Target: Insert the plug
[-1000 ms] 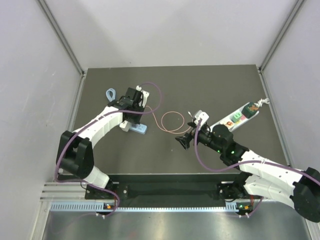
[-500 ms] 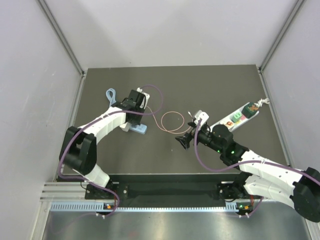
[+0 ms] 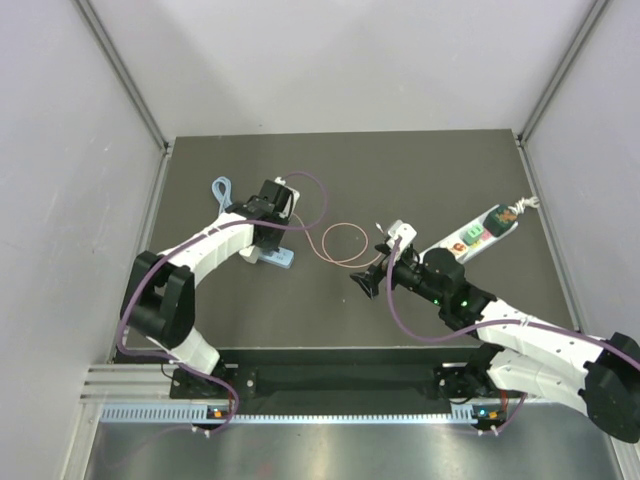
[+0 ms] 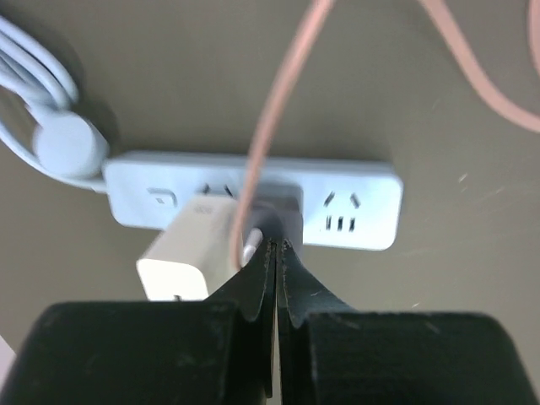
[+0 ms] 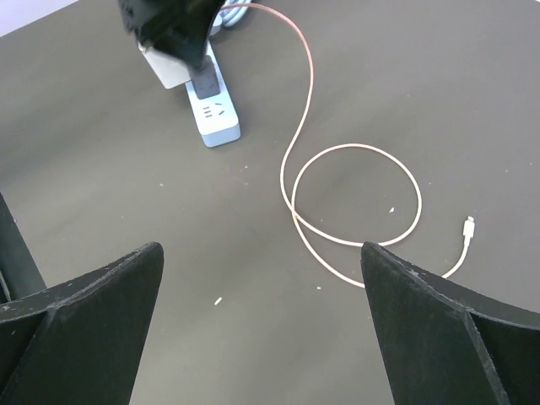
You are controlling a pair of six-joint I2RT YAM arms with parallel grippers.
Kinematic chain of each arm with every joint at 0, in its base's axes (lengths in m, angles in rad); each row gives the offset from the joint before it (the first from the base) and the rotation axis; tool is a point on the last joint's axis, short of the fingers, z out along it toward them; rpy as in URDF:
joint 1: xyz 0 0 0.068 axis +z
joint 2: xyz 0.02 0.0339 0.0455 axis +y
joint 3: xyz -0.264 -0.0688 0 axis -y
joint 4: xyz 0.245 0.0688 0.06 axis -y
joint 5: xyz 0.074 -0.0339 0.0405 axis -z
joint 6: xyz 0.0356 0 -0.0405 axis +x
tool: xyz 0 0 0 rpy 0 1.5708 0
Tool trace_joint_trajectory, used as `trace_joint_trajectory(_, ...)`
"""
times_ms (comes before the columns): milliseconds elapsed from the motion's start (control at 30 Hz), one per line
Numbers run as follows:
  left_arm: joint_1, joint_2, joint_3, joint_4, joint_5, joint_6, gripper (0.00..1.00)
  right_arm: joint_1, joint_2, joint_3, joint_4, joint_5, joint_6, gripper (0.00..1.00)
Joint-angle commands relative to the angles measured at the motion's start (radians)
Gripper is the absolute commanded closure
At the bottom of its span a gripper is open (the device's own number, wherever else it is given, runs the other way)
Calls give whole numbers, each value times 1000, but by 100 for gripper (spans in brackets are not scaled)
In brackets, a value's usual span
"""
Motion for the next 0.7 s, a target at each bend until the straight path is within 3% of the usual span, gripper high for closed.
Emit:
trace_joint_trajectory(0, 0, 27, -62, 23, -39, -4, 100, -6, -2, 44, 27, -2, -8, 0)
trace_joint_trajectory(167, -2, 25, -42, 17, -33, -27, 100, -4, -7, 49, 22, -1, -5, 0)
trace_joint_trajectory(467, -20, -39, 150, -54, 81, -33, 99, -4, -38, 158, -116, 22, 59, 0)
trace_joint_trajectory(667, -22, -172, 141, -6, 164, -80, 90, -4, -21, 268, -318, 217, 196, 0)
